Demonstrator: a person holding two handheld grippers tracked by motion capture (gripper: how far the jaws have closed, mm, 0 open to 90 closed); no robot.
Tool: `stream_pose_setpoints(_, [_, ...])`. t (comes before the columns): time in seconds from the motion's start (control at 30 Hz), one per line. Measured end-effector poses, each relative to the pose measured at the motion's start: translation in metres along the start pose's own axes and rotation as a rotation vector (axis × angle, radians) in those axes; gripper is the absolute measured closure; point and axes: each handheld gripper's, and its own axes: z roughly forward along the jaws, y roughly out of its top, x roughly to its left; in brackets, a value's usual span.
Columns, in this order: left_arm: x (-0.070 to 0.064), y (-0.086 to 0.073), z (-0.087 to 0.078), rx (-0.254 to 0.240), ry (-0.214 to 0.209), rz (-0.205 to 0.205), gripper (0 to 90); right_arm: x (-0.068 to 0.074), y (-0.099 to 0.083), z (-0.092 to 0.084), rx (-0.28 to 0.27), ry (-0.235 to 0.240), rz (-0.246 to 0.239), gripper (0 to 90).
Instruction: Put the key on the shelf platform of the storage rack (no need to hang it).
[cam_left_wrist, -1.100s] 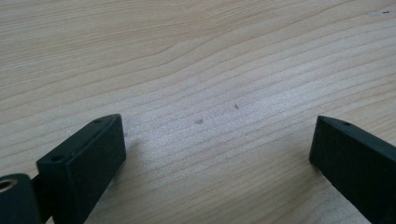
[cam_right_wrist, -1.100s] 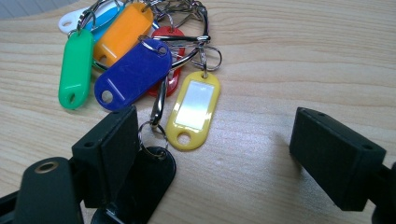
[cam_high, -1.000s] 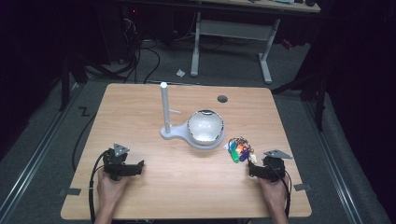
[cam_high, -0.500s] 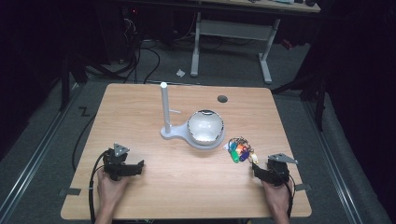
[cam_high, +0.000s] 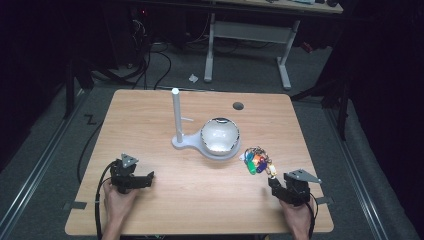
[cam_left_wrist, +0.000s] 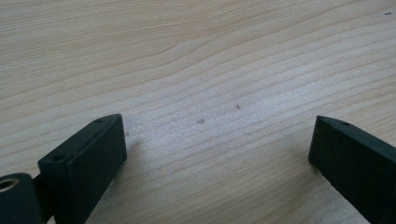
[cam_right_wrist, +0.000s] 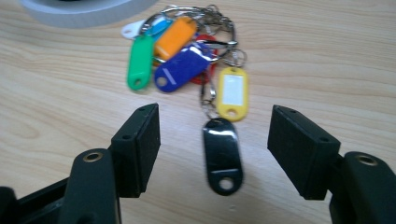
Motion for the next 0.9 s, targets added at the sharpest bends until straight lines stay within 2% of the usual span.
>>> stream_pose_setpoints(0.03, [0.0,0.0,0.0,0.0,0.001,-0.002,4.6,0.005,0.001,0.0,-0.003,0.013,-0.014,34.8])
stream_pose_setpoints(0.13, [0.001,0.0,0.0,-0.006,-0.004,0.004,5.1,0.009,0.003,0.0,-0.004,0.022,-0.014,34.9])
stream_pose_setpoints(0.17, [0.0,0.001,0.0,-0.01,0.002,-0.008,5.7,0.011,0.005,0.0,-0.008,0.031,-0.019,34.9])
stream_pose_setpoints(0.23, [0.0,0.001,0.0,-0.013,-0.002,-0.007,7.3,0.016,0.008,0.0,-0.01,0.043,-0.03,35.8])
stream_pose_setpoints(0.43, [0.001,0.002,0.0,-0.015,-0.002,-0.009,8.3,0.032,0.022,0.007,-0.017,0.073,-0.072,37.2])
stream_pose_setpoints(0.67, [0.001,0.002,0.0,-0.016,-0.002,-0.009,8.4,0.036,0.037,0.015,-0.027,0.079,-0.098,37.6])
stream_pose_setpoints(0.73, [0.001,0.002,0.0,-0.016,-0.002,-0.009,8.6,0.034,0.043,0.021,-0.02,0.093,-0.087,37.9])
stream_pose_setpoints(0.9, [0.001,0.002,0.0,-0.017,-0.002,-0.01,8.8,0.029,0.051,0.035,0.001,0.084,-0.089,39.3])
